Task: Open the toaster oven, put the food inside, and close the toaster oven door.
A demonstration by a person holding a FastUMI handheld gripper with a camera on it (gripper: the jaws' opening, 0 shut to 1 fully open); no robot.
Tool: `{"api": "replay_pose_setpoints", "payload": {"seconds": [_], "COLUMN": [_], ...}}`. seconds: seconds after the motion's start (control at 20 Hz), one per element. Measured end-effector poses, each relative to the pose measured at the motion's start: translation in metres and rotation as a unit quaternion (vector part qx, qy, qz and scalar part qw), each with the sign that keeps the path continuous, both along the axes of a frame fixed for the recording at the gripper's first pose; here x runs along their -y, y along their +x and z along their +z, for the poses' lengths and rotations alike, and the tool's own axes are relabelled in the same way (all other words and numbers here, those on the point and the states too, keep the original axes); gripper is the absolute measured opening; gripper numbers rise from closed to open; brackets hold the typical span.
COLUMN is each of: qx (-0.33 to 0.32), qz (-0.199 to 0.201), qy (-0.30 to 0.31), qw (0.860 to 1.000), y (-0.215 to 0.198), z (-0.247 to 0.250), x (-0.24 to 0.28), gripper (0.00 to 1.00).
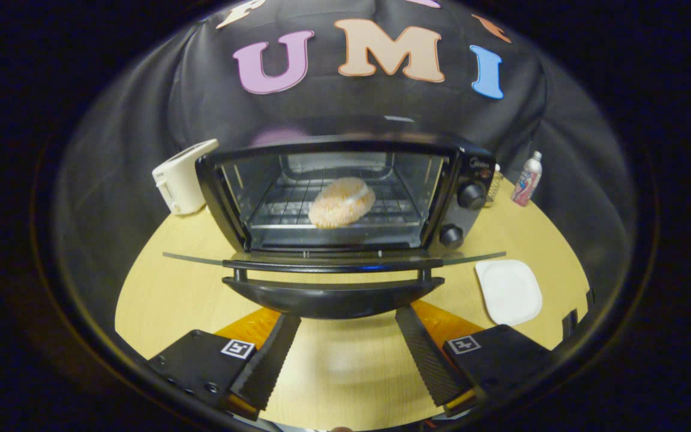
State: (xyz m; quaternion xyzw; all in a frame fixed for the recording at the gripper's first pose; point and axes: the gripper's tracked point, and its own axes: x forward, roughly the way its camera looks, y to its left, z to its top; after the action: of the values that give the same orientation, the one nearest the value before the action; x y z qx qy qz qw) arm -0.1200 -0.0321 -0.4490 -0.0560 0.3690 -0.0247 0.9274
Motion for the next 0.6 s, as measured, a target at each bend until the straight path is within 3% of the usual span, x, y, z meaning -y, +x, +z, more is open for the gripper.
{"api": "replay_pose_setpoints", "payload": {"seconds": [0.6], "qx": [0.051], "qz": [-0.023], "qy": [0.041], "qw": [0.998], "y": [0.064], "z": [0.034], "x": [-0.008], "gripper": [1.0]}}
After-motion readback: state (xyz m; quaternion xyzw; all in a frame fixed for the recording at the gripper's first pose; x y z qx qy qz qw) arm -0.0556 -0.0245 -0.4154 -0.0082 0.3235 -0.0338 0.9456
